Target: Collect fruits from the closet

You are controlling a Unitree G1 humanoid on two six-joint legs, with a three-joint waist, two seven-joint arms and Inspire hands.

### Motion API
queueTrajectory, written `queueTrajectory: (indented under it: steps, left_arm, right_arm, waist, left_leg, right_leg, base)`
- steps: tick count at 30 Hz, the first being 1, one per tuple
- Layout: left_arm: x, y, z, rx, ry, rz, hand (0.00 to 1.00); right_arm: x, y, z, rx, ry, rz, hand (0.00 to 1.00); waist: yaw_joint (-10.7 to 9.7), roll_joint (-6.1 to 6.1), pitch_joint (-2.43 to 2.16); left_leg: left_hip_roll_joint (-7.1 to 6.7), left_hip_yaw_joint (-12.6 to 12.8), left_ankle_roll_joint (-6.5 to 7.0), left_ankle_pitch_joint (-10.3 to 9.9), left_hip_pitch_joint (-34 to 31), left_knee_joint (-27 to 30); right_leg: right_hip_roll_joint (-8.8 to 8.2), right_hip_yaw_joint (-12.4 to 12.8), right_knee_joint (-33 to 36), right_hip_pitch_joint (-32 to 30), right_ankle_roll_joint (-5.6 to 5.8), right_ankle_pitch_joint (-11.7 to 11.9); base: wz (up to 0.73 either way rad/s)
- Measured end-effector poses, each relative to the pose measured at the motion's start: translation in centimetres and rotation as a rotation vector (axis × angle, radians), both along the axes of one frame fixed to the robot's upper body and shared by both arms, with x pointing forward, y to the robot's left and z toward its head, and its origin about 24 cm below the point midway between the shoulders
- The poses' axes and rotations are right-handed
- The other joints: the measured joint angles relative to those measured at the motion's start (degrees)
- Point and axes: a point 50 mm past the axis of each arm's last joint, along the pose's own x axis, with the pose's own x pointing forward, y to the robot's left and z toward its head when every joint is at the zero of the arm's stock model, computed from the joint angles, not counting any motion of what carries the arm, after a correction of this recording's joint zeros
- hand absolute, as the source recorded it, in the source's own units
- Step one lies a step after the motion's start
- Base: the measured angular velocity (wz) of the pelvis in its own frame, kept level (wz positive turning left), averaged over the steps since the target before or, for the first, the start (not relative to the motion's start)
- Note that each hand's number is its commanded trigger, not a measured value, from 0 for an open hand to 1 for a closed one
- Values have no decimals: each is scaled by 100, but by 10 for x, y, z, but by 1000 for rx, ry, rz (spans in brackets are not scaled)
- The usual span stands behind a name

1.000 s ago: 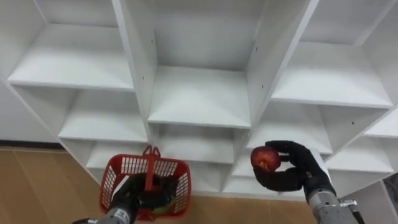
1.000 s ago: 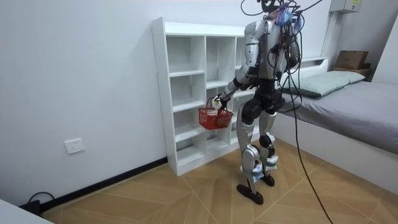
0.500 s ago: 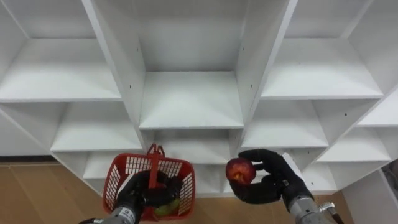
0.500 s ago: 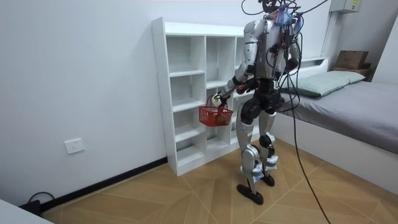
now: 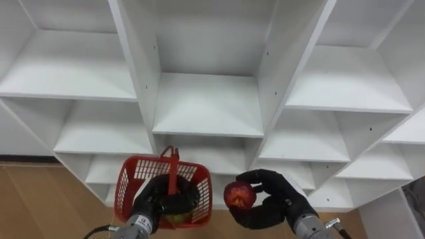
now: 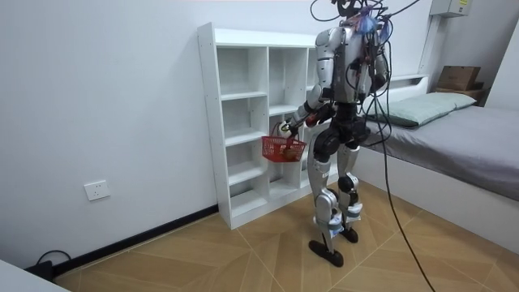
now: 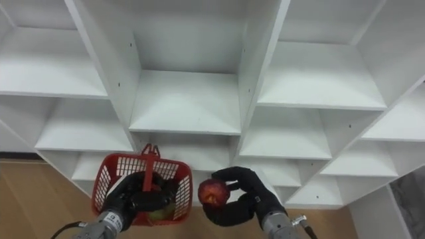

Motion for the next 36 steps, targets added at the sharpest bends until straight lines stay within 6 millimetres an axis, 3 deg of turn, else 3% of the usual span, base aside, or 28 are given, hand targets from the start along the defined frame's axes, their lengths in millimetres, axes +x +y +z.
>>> queueTrajectory:
  steps: [12, 17, 21, 28, 36]
  left_arm:
    - [-1, -12, 0, 21, -4, -99, 100]
    - [-2, -15, -1, 24, -3, -134, 100]
    - [-2, -15, 0, 35, -8, -170, 100]
    - [-1, -13, 1, 63, -17, -229, 100]
    - [0, -12, 2, 102, -23, -274, 100]
  right_arm:
    - [7, 22, -4, -48, 24, 138, 100]
    - [10, 21, -3, -85, 13, 164, 100]
    - [10, 21, -2, -89, 10, 166, 100]
    - [16, 23, -2, -99, 2, 177, 100]
    - [21, 25, -6, -120, 11, 196, 100]
  waist:
    - [129, 37, 53]
    - [134, 67, 56]
    - [262, 87, 31]
    - [269, 178, 37]
    - [267, 196, 48]
  left_leg:
    - [-2, -154, 2, -2, -166, 43]
    - [-3, -225, 2, -2, -223, 48]
    - [-7, -255, 2, -1, -356, 102]
    - [-8, -304, 2, 0, -421, 137]
    - [-10, -333, 2, 0, -470, 141]
  right_leg:
    - [-8, -114, 4, -91, -4, 6]
    - [-16, -173, -1, -95, -5, 5]
    - [-24, -201, 26, -249, -12, 10]
    - [-39, -275, -2, -252, -13, 11]
    - [-54, -356, -2, -267, -14, 12]
  base:
    - [5]
    - [6]
    - [1]
    - [4]
    - [4]
